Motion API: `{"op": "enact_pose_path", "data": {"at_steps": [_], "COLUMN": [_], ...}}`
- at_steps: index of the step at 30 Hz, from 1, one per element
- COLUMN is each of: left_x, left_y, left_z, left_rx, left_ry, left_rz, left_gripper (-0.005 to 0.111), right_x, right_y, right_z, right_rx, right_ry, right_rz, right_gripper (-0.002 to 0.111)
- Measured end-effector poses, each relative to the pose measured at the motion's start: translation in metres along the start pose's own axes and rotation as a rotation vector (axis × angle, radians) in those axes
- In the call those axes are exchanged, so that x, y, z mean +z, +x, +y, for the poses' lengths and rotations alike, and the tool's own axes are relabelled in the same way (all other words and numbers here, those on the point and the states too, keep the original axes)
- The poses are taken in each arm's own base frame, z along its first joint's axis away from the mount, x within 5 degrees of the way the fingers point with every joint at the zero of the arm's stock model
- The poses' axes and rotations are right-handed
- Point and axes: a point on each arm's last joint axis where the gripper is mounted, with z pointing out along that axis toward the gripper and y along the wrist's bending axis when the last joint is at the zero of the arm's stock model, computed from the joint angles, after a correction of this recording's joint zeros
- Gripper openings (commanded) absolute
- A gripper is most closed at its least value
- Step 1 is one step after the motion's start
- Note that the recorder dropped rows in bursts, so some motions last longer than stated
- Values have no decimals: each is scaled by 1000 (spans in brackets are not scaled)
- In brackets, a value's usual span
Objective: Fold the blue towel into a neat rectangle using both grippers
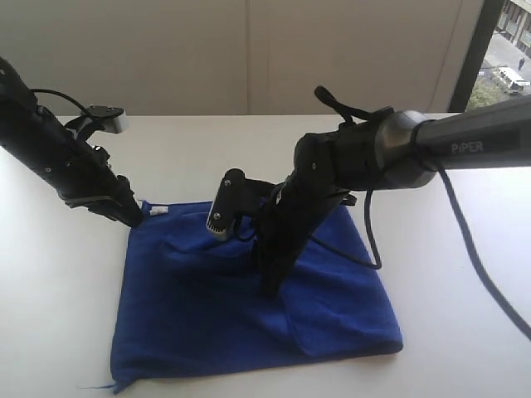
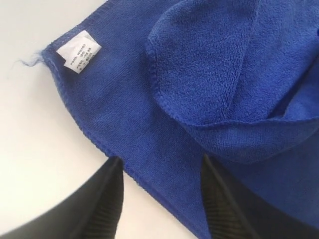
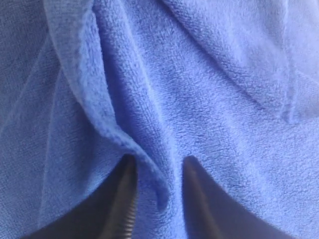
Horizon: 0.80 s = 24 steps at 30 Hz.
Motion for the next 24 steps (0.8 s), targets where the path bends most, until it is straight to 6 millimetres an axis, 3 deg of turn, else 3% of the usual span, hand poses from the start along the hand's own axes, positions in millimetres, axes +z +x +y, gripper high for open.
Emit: {"op": "enact_pose_path", "data": {"at_steps": [7,17,24], "left_x": [0,1,26], "left_y": [0,-12,-14], "left_z": [0,-9,-3], "left_rx": [3,-48,-162], "left_ry": [-1,121,215], "left_rz": [-4,-136,-160], "left_gripper": [53,53,57], "right_x": [-20,-75,-109], "right_y": [-7,-11,-8], "right_z": [-3,-2,1], "right_rx": [-6,16,64], "right_ry": [34,51,77], "right_rz": [-37,-27,6], "right_gripper": [0,0,0]}}
